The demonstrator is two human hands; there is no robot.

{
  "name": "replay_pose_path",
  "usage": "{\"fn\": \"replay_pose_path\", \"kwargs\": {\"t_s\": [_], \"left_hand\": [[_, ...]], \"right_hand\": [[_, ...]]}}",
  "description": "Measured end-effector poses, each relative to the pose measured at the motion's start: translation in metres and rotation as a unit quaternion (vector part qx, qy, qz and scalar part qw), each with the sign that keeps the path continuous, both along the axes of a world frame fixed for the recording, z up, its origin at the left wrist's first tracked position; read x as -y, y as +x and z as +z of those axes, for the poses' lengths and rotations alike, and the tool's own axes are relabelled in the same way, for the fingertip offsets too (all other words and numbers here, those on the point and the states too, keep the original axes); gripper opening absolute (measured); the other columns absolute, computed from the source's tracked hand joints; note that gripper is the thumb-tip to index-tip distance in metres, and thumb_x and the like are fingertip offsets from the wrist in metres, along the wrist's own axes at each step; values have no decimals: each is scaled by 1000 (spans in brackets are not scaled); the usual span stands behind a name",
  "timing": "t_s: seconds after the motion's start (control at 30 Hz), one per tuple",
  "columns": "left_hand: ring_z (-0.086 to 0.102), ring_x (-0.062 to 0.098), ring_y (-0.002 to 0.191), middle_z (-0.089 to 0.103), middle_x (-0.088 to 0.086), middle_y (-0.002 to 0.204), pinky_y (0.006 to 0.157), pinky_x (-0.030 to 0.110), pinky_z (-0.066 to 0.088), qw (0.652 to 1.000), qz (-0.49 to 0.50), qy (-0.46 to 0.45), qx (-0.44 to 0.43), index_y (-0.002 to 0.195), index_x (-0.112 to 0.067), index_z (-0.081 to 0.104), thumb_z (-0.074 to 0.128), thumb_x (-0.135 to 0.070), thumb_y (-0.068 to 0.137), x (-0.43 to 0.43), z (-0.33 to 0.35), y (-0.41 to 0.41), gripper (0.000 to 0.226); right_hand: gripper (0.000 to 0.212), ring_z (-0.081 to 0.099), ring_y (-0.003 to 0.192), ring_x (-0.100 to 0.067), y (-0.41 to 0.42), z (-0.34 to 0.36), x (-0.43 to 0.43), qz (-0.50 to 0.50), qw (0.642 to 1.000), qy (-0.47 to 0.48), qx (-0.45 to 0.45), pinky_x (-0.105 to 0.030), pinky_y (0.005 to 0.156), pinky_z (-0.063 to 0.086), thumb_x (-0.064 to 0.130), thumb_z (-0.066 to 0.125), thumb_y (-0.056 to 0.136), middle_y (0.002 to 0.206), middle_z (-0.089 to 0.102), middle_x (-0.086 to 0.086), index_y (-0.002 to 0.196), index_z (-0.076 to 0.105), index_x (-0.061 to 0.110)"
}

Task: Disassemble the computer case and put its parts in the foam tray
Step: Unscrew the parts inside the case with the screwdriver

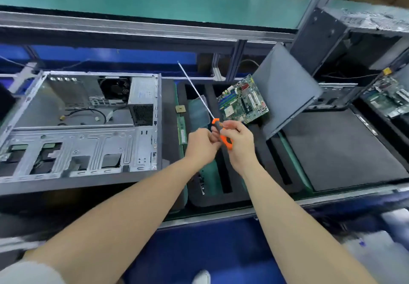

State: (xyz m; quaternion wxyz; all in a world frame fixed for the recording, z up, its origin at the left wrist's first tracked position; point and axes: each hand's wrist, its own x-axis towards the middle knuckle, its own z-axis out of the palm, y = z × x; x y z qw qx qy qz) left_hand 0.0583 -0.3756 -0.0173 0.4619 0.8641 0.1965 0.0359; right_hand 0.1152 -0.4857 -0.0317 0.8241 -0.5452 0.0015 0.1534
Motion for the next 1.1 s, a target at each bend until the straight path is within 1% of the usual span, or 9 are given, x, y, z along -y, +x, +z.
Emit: {"fn": "replay_pose_path", "kwargs": {"t_s": [0.2,0.33,0.47,0.63,0.7,0.8,0.9,1.0,1.1], "left_hand": [[68,23,93,72,-4,92,75,32,53,984,-38,112,-133,80,-26,69,77,-24,85,16,-61,-16,10],[67,23,97,73,-5,92,77,30,46,956,-99,222,-165,87,-28,72,78,-27,83,22,-84,-22,7],[59,30,100,67,5,99,85,35,45,916,-141,326,-184,95,-34,75,77,-32,87,26,-99,-21,9],[56,33,107,64,9,112,88,38,49,914,-149,322,-197,117,-32,70,78,-36,88,25,-102,-18,30],[58,34,112,66,9,119,92,44,51,945,-110,265,-160,130,-25,59,69,-28,95,28,-90,-15,37],[55,28,121,54,8,136,96,46,50,985,-7,173,-9,141,-17,44,59,0,93,29,-53,0,53],[51,28,121,36,7,150,97,43,50,965,27,222,140,146,-23,39,56,12,80,11,-3,14,77],[43,33,136,22,6,166,107,43,44,929,36,335,157,149,-28,43,59,13,78,-25,35,20,84],[39,32,142,24,6,167,109,42,42,917,44,362,162,147,-24,48,55,14,81,-68,57,13,77]], "right_hand": [[44,73,100,-33,-3,-57,20,96,994,-37,-33,-35,92,60,-23,58,92,125,70,-24,128,57,3],[51,65,113,-34,-13,-72,26,124,989,-75,-39,-29,94,59,-28,56,88,126,68,-19,127,59,5],[51,68,112,-30,-14,-78,33,120,988,-88,-49,-41,107,54,-26,58,88,132,68,-21,124,64,10],[53,72,106,-27,-11,-78,37,111,990,-83,-37,-34,97,57,-25,58,88,137,65,-22,123,65,14],[52,73,102,-25,-8,-72,36,100,991,-73,-40,-31,87,56,-24,58,89,133,68,-16,123,66,14],[43,75,92,-23,-1,-55,32,79,995,-45,-37,-28,70,54,-19,60,92,113,77,0,121,68,12],[36,72,81,-21,10,-25,22,73,996,-46,15,-27,63,53,-16,56,96,107,77,-2,123,67,6],[33,69,77,-22,18,11,4,92,990,-53,88,-29,65,54,-15,51,99,111,76,-11,124,67,1],[33,68,76,-26,19,48,-21,106,982,-52,144,-30,68,54,-13,51,98,105,77,-14,123,68,0]]}}
